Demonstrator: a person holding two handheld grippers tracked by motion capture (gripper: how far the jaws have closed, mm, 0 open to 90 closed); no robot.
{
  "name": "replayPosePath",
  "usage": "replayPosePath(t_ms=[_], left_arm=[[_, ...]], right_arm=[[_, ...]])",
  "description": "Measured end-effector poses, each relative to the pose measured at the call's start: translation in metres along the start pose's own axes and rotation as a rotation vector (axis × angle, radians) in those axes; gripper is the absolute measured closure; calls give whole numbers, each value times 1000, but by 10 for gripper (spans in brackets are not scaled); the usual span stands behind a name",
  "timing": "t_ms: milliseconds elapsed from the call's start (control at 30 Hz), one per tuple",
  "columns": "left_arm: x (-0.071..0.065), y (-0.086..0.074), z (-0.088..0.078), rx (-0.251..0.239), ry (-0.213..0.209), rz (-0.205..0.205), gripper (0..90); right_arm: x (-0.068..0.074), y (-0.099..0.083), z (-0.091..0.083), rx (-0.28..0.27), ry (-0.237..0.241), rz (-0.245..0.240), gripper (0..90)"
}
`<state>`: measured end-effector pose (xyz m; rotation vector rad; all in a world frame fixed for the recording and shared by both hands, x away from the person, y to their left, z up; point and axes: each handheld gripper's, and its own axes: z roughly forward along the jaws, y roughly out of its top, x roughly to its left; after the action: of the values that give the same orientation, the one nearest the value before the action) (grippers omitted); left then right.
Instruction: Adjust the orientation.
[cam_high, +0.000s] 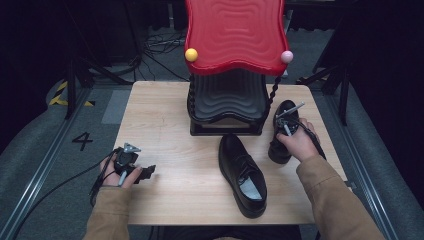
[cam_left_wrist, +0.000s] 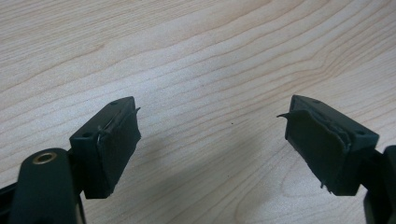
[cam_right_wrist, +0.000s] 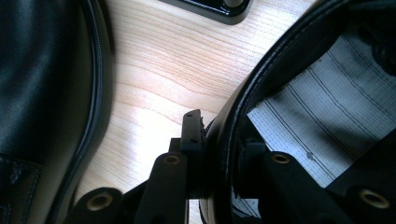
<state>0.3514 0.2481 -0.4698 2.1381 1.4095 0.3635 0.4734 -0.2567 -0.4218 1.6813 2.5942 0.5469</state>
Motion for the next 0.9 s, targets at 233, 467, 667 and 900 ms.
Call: replayPosePath(t_ms=[233,467,667,900], left_arm=[[2,0,-1,-7,2,4,181],[1,0,-1,-7,4,6,181],[1,1,-1,-6,6,7,181],[0,1,-1,-6,7,1,181]], right_arm=[[-5,-6,-10,-45,27,0,801],[-8,-20,-35,-84,26,-58,822],[2,-39,-56,-102,16,-116,815],[21,-72,-77,-88,14,-237,812]])
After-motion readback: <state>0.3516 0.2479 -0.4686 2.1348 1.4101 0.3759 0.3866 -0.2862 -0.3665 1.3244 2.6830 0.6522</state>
